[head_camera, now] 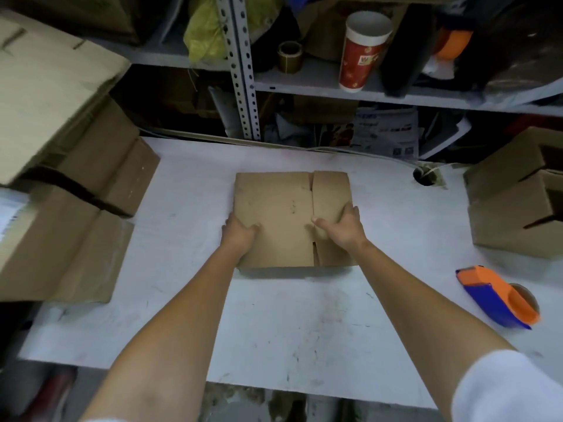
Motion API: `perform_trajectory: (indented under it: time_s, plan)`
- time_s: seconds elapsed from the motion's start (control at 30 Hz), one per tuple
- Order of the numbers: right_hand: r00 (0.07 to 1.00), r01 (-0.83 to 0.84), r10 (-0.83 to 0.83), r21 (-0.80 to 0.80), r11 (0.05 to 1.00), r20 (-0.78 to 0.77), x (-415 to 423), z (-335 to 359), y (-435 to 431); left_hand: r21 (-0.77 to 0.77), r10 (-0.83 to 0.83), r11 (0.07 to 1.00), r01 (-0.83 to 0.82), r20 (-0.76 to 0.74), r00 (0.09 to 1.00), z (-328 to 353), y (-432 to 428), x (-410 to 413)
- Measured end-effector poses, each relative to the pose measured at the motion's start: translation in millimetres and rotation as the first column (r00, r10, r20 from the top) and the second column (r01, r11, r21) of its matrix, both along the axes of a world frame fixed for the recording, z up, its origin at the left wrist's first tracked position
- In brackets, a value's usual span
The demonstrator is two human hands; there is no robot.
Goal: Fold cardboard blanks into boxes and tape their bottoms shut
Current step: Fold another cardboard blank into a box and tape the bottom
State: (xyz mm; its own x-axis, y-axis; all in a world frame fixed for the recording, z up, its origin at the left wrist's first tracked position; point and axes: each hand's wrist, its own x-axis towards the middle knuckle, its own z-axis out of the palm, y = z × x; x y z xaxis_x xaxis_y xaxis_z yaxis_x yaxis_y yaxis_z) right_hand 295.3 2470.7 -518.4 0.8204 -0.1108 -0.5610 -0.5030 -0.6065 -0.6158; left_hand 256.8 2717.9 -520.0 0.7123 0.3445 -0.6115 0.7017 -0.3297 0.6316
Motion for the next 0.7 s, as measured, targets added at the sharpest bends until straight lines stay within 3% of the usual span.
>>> perform_trajectory:
  time_s: [0.13, 0.27, 0.33, 0.5, 0.7]
  plan:
    - [0.998, 0.036, -0.041, 0.088, 0.995, 0.058, -23.6, 24.9, -10.1, -0.058, -0.003, 0.998, 0.012, 0.151, 0.989, 32.6, -10.8, -11.3]
    - [0.983, 0.032, -0.1, 0.402, 0.915, 0.151, -59.0, 72.8, -32.9, -0.176, 0.023, 0.984, 0.031, 0.298, 0.954, 84.7, -45.8, -19.4]
    - [0.977, -0.016, -0.088, 0.477, 0.879, 0.195, -76.8, 98.2, -50.8, -0.21, 0.02, 0.976, 0.058, 0.353, 0.935, 107.4, -69.7, -25.1]
    - [0.94, -0.102, -0.031, 0.367, 0.925, 0.339, -112.3, 131.7, -124.6, -0.336, 0.06, 0.936, 0.106, 0.448, 0.892, 150.0, -129.9, -52.6]
    - [0.916, -0.121, 0.032, 0.201, 0.972, 0.4, -159.5, 142.9, -205.8, -0.327, -0.137, 0.898, 0.295, 0.429, 0.893, 171.5, -197.5, -111.5]
